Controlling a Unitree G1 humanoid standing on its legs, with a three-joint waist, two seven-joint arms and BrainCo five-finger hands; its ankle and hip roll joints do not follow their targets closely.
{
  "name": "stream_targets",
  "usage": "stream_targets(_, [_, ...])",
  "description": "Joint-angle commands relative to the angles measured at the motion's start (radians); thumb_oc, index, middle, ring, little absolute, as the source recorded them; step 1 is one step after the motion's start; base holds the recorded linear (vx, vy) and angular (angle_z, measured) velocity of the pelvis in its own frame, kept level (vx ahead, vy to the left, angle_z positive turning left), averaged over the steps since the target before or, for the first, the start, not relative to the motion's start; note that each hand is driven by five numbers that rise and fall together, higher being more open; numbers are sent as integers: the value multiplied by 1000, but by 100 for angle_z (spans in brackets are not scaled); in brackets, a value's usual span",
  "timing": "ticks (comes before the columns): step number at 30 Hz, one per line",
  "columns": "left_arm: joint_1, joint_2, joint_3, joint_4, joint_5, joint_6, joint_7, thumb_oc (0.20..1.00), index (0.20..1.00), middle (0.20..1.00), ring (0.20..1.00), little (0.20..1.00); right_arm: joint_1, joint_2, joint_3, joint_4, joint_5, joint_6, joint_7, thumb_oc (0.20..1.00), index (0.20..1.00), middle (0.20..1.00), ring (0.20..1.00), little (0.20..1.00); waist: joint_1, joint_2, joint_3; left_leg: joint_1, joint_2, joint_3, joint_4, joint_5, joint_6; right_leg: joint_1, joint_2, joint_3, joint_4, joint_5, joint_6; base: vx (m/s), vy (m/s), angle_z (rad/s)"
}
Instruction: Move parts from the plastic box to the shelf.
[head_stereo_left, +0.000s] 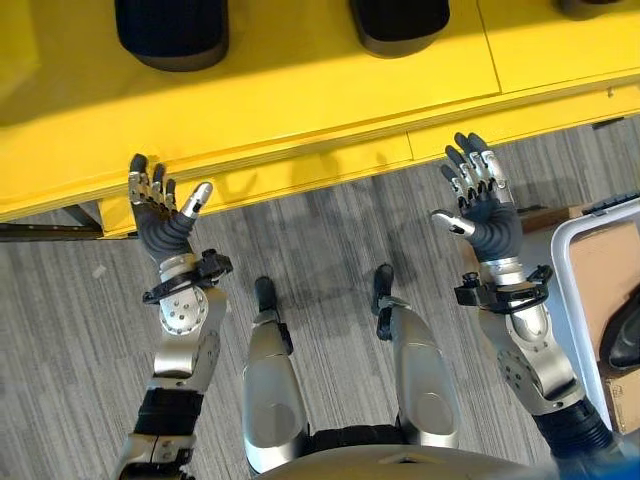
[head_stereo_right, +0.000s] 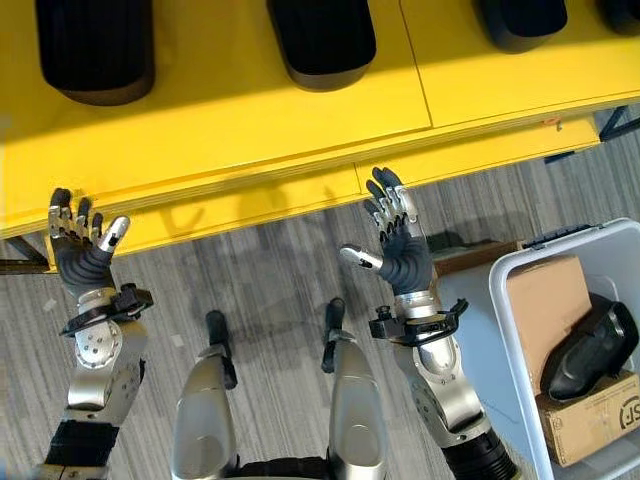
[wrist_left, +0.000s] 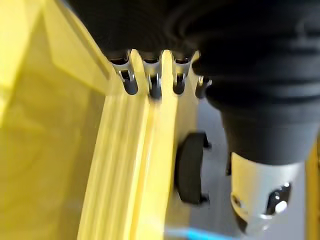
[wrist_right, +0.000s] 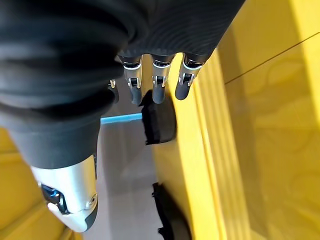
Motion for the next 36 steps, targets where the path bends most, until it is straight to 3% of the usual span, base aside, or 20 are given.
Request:
stream_targets(1, [32,42,-14,-75,-35,-53,-94,1000,1000,1000,1000,1000,20,-6,-55,-76,-58,-51,-16,1000,1000,1000,1000,1000,-4,24,-80,-74,-1,-56,58,6,26,72,-68,-26,-41,11,64,0,0,0])
stream_targets(13, [283,71,-35,-208,-125,-51,-219,1000,1000,1000,1000,1000,62,-23,-69,-93,-79,-59,-21,1000,1000,1000,1000,1000,35,46,-86,-80,-19,-82,47,11,39,88,-79,-50,-35,3,67,-6,-8,6])
stream_targets(19, [322,74,8,-249,-128,-65,-211,1000,1000,1000,1000,1000,77,-32,-78,-97,-81,-61,-22,1000,1000,1000,1000,1000,49,53,-92,-84,-24,-92,45,14,39,89,-86,-61,-22,-7,67,5,-5,15])
stream_targets(24, [303,65,74,-322,-98,-101,-172,1000,1000,1000,1000,1000,80,-33,-86,-104,-72,-68,-25,1000,1000,1000,1000,1000,59,58,-97,-84,-29,-97,48,9,39,93,-91,-68,-12,-15,66,17,3,10])
stream_targets(25, [272,51,130,-368,-70,-130,-120,1000,1000,1000,1000,1000,75,-32,-84,-108,-73,-72,-30,1000,1000,1000,1000,1000,65,60,-98,-82,-31,-98,51,6,38,95,-94,-69,-10,-16,66,28,36,3])
stream_targets(29, [245,36,196,-411,-32,-159,-67,1000,1000,1000,1000,1000,72,-34,-88,-108,-71,-72,-32,1000,1000,1000,1000,1000,71,62,-100,-77,-32,-98,50,2,38,98,-97,-69,-9,-18,66,8,10,1])
stream_targets(36, [153,42,252,-445,40,-190,5,1000,1000,1000,1000,1000,53,-38,-77,-101,-56,-71,-22,1000,1000,1000,1000,1000,70,60,-107,-72,-31,-93,46,2,35,99,-100,-65,-9,-21,67,5,4,1])
